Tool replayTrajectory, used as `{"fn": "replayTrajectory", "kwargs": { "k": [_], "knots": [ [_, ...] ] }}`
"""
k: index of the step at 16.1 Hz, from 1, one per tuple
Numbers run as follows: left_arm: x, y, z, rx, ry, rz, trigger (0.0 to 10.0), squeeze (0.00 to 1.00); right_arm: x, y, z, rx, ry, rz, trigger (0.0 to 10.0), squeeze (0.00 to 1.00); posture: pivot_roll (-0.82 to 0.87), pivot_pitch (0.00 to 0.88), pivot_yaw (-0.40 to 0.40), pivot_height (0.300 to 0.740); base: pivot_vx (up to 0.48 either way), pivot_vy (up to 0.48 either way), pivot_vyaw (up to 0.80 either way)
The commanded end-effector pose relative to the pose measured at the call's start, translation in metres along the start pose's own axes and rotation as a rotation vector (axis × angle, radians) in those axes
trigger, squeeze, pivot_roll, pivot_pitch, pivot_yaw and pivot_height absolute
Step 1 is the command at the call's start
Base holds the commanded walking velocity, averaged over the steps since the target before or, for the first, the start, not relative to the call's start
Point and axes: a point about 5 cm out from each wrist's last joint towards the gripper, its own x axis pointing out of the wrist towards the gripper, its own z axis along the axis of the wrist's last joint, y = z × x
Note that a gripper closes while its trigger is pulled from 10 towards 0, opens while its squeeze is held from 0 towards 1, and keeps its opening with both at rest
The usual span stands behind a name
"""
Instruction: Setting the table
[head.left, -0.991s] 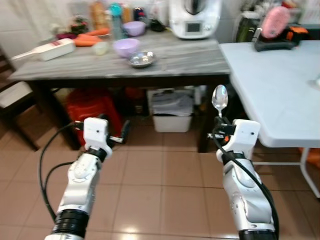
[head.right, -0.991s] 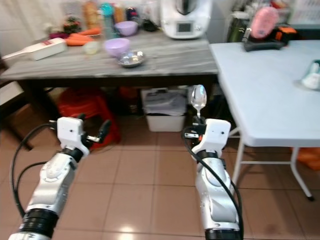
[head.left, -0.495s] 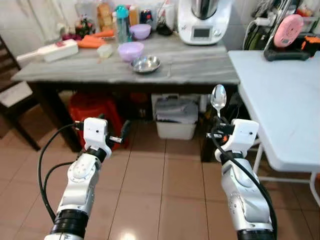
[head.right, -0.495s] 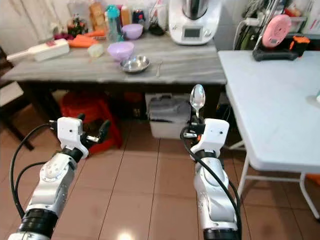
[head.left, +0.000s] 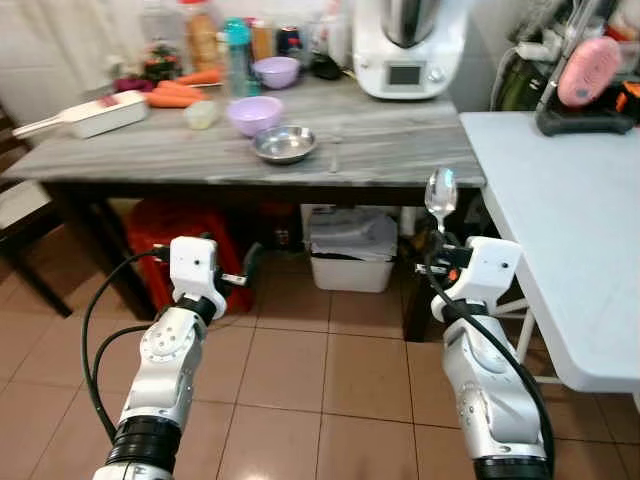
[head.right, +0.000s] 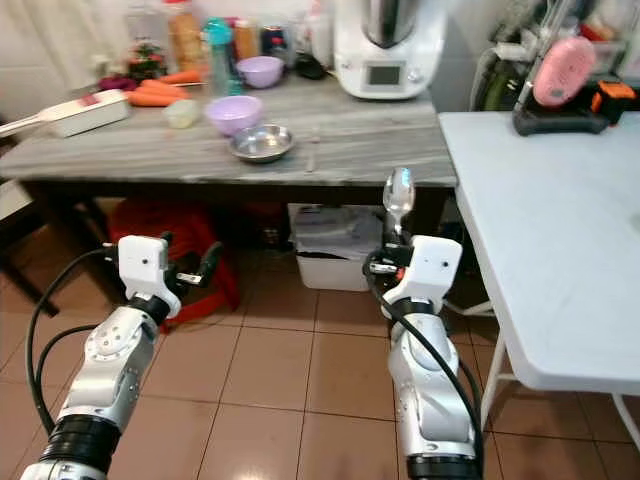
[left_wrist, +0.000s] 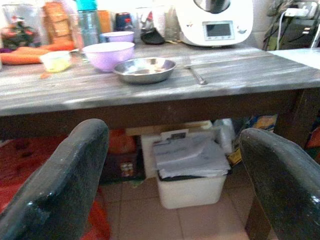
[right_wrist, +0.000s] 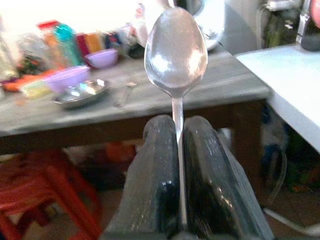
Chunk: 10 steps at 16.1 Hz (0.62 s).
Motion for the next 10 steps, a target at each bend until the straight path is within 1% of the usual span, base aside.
{"fn": "replayTrajectory", "kwargs": {
  "k": [1,2,4,10],
  "knots": [
    [0.0025,-0.0089,0.0,-0.002,0.002,-0.035,10.0,0.0,-0.0008,-0.0071,0.0011,0.004,-0.003,-0.02,10.0,0.0,0.0,0.0,0.052,0.74,0.0,0.0,0.0],
    [0.0026,-0.0098,-0.0004,-0.007,0.005,-0.047,10.0,0.0,-0.0008,-0.007,0.001,0.004,-0.003,-0.02,10.0,0.0,0.0,0.0,0.052,0.74,0.0,0.0,0.0],
    [0.0032,-0.0105,0.0001,-0.01,0.001,-0.052,10.0,0.0,-0.0004,-0.0064,0.001,0.005,-0.002,-0.017,10.0,0.0,0.0,0.0,0.052,0.74,0.0,0.356,0.0],
    [0.0032,-0.0102,0.0005,-0.002,0.001,-0.059,10.0,0.0,0.0009,-0.0048,0.0013,0.01,-0.004,-0.009,10.0,0.0,0.01,0.0,0.049,0.74,0.0,0.436,0.0]
  ]
}}
